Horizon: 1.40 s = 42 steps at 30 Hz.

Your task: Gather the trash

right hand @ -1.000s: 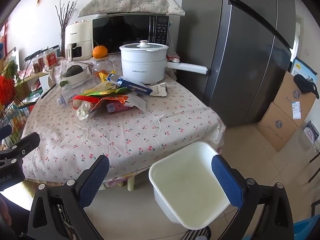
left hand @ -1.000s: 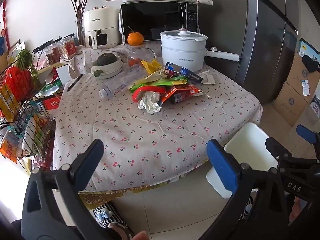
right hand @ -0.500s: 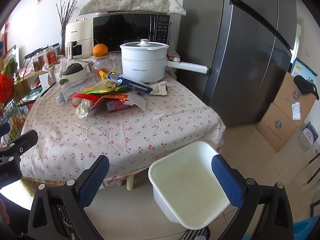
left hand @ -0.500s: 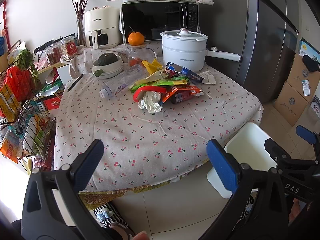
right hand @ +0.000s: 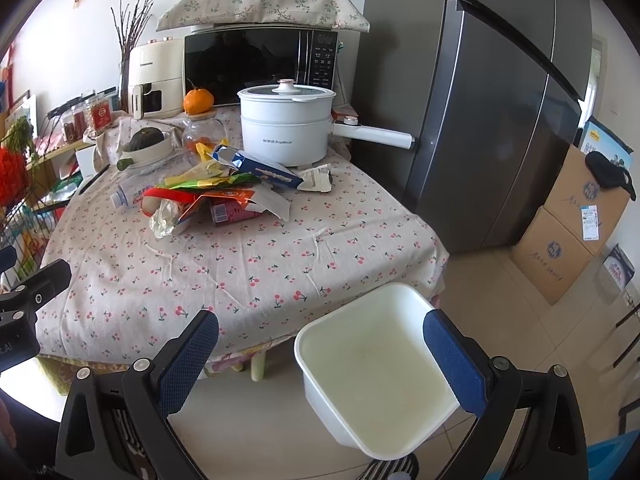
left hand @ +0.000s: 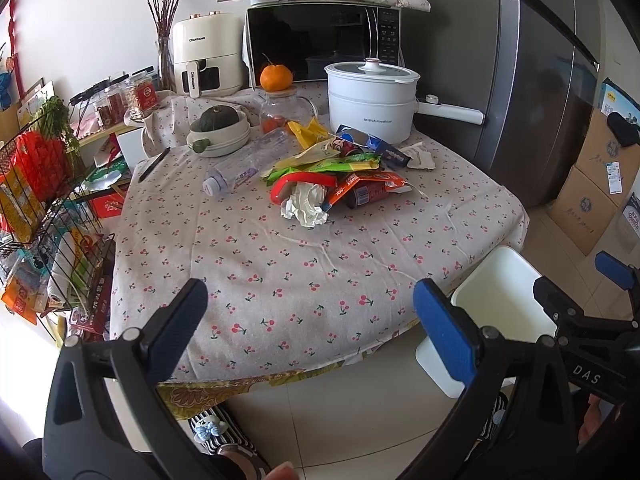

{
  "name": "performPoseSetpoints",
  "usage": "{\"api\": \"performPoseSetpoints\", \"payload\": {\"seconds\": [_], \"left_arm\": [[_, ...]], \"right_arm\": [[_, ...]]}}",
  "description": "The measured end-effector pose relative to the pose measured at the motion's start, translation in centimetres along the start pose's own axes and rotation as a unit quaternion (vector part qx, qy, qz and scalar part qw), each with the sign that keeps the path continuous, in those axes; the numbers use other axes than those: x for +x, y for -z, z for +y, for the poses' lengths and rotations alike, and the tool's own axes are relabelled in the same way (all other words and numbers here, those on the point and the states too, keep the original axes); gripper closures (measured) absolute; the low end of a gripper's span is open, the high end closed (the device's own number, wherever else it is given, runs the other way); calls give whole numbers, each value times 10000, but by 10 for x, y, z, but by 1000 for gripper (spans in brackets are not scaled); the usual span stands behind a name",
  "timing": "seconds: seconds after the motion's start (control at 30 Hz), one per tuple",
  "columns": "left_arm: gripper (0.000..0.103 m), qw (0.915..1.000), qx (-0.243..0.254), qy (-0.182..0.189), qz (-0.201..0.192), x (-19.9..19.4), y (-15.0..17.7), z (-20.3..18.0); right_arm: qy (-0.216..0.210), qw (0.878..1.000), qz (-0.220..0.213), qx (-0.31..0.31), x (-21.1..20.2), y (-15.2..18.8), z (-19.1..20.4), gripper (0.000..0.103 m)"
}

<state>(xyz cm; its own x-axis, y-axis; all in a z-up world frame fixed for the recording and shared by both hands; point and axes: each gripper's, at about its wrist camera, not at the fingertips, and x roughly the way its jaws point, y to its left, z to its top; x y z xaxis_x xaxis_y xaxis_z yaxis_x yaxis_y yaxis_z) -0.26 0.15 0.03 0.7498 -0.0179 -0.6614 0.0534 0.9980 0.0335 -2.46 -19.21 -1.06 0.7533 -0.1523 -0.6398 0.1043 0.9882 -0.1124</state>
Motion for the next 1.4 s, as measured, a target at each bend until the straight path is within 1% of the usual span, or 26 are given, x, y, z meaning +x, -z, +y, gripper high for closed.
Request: {"api": "performPoseSetpoints", "payload": {"seconds": [1.4], "left_arm": [[1,10000,-10,-36,-1,-1,0,4]], "right_arm": [[46,10000,13,-7,2,2,-1,0]]}}
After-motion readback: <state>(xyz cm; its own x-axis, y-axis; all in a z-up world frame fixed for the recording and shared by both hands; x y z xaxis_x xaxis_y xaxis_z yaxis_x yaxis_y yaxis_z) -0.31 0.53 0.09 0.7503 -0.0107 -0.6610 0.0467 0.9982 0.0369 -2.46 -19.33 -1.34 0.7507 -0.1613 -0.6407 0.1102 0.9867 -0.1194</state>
